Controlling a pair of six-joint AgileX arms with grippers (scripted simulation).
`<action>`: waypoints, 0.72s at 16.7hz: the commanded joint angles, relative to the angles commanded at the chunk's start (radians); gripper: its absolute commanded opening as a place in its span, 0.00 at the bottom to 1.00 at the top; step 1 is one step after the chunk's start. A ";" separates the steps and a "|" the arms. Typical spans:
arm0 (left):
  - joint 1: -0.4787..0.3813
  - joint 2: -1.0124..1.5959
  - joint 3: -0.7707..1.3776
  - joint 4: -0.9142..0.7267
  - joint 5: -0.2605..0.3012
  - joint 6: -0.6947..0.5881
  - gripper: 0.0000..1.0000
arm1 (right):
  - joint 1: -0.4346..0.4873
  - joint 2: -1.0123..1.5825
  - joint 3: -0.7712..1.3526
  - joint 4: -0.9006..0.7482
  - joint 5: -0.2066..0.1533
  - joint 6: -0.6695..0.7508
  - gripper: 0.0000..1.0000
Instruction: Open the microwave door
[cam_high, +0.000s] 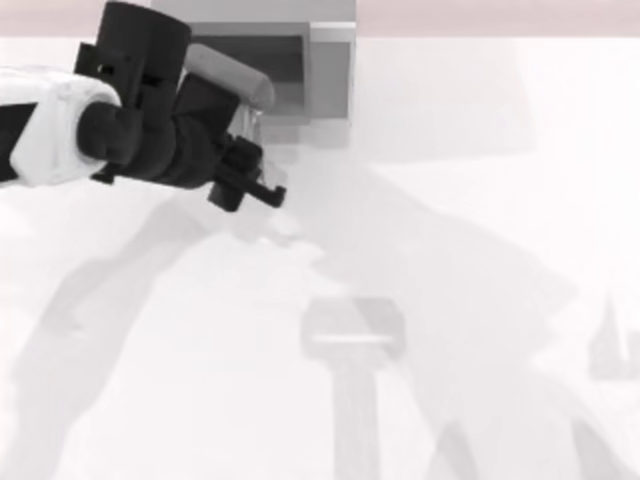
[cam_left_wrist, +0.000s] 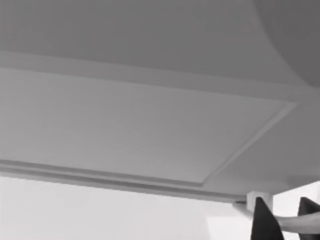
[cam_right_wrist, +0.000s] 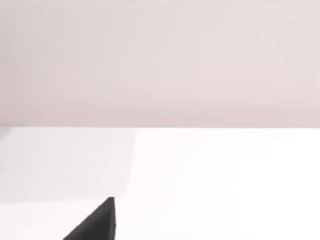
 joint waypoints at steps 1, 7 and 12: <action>0.000 0.000 0.000 0.000 0.000 0.000 0.00 | 0.000 0.000 0.000 0.000 0.000 0.000 1.00; 0.000 0.000 0.000 0.000 0.000 0.000 0.00 | 0.000 0.000 0.000 0.000 0.000 0.000 1.00; -0.006 0.000 -0.001 -0.002 0.009 -0.002 0.00 | 0.000 0.000 0.000 0.000 0.000 0.000 1.00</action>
